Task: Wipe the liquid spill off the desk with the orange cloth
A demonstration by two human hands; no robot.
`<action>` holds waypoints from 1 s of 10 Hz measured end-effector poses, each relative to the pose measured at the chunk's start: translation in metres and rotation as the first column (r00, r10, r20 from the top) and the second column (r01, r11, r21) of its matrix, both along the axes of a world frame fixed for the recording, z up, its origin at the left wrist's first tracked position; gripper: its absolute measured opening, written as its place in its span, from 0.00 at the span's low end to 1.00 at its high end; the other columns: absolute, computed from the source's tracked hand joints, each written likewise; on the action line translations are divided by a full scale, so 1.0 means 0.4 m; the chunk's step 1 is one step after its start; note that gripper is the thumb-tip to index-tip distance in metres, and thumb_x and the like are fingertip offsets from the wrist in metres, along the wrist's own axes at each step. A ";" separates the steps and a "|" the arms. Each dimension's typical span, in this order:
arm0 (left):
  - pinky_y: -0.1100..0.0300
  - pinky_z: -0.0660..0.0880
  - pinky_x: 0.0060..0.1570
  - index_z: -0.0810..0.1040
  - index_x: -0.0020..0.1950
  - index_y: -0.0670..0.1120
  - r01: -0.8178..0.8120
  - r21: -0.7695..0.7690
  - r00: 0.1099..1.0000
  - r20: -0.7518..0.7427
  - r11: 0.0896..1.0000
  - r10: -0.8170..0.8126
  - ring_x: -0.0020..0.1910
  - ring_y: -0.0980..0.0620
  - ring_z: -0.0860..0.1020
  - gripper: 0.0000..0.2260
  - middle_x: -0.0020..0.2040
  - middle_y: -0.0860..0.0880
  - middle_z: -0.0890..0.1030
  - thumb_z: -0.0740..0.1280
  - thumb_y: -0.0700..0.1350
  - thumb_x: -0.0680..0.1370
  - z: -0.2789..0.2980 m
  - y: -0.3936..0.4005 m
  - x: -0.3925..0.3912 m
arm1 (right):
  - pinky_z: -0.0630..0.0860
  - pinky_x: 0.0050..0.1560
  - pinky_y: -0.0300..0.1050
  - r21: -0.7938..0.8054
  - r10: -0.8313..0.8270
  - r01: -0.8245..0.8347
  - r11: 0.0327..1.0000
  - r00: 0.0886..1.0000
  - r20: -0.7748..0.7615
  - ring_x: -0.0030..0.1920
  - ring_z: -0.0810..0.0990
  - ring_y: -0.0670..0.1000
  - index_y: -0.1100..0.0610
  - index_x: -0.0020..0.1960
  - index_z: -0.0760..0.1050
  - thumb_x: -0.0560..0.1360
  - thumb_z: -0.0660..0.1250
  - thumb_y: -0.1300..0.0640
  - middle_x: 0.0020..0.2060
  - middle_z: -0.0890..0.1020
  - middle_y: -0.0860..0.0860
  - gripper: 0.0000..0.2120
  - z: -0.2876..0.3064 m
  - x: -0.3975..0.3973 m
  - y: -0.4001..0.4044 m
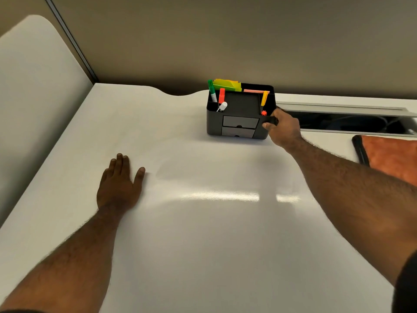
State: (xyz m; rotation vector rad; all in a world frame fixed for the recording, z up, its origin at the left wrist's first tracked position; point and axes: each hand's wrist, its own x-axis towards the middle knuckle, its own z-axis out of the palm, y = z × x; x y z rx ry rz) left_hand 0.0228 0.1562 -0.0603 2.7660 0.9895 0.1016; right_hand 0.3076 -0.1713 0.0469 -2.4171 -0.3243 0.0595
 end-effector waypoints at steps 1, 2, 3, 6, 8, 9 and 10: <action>0.52 0.49 0.76 0.51 0.78 0.44 -0.001 0.003 1.000 0.004 1.000 0.001 0.78 0.49 0.50 0.37 0.80 0.47 0.51 0.42 0.67 0.77 -0.001 0.002 0.002 | 0.65 0.33 0.34 -0.008 0.006 -0.006 1.000 1.000 -0.010 0.45 0.74 0.51 0.56 0.48 0.70 0.78 0.67 0.58 0.45 0.76 0.55 0.06 -0.012 -0.004 -0.002; 0.52 0.49 0.76 0.51 0.78 0.44 -0.002 0.011 1.000 0.002 1.000 0.002 0.78 0.49 0.50 0.37 0.80 0.47 0.52 0.42 0.67 0.77 -0.003 0.001 0.000 | 0.71 0.43 0.41 -0.004 0.019 -0.019 1.000 1.000 -0.008 0.47 0.75 0.51 0.58 0.51 0.72 0.77 0.67 0.58 0.46 0.77 0.55 0.06 -0.020 -0.016 0.002; 0.52 0.49 0.76 0.51 0.78 0.44 0.000 0.011 1.000 -0.003 1.000 0.000 0.78 0.49 0.50 0.37 0.80 0.47 0.52 0.43 0.67 0.77 -0.005 0.006 -0.001 | 0.71 0.46 0.43 0.011 0.035 -0.035 0.999 0.999 -0.008 0.48 0.75 0.51 0.60 0.52 0.73 0.77 0.68 0.59 0.48 0.79 0.55 0.07 -0.022 -0.035 0.006; 0.53 0.48 0.76 0.50 0.78 0.44 -0.009 -0.041 0.999 -0.032 0.999 0.008 0.79 0.49 0.49 0.33 0.80 0.47 0.50 0.47 0.62 0.79 0.007 0.003 0.009 | 0.72 0.48 0.45 0.005 0.054 -0.054 0.999 0.999 -0.007 0.52 0.78 0.55 0.60 0.54 0.73 0.77 0.68 0.59 0.52 0.81 0.58 0.08 -0.020 -0.077 -0.015; 0.46 0.60 0.71 0.59 0.76 0.42 -0.102 -0.176 0.982 -0.172 0.979 0.072 0.76 0.45 0.58 0.32 0.79 0.45 0.56 0.49 0.63 0.79 0.073 0.010 0.044 | 0.69 0.68 0.59 0.106 0.114 -0.108 0.988 0.992 -0.047 0.73 0.65 0.58 0.48 0.77 0.52 0.70 0.76 0.55 0.77 0.60 0.51 0.44 -0.013 -0.124 -0.059; 0.48 0.68 0.63 0.71 0.67 0.42 -0.116 -0.110 0.947 -0.313 0.987 0.076 0.66 0.40 0.72 0.31 0.69 0.42 0.72 0.47 0.64 0.78 0.137 -0.015 0.074 | 0.63 0.72 0.50 0.087 0.121 -0.116 0.989 0.991 -0.064 0.76 0.58 0.54 0.50 0.78 0.48 0.71 0.75 0.52 0.78 0.55 0.50 0.46 -0.014 -0.168 -0.083; 0.52 0.69 0.63 0.76 0.62 0.43 -0.060 -0.155 0.931 -0.364 0.986 0.000 0.64 0.41 0.74 0.31 0.64 0.42 0.77 0.49 0.65 0.78 0.151 -0.059 0.093 | 0.62 0.71 0.50 0.065 0.103 -0.096 0.993 0.989 -0.108 0.76 0.58 0.55 0.51 0.78 0.48 0.73 0.73 0.49 0.78 0.55 0.52 0.44 -0.004 -0.197 -0.109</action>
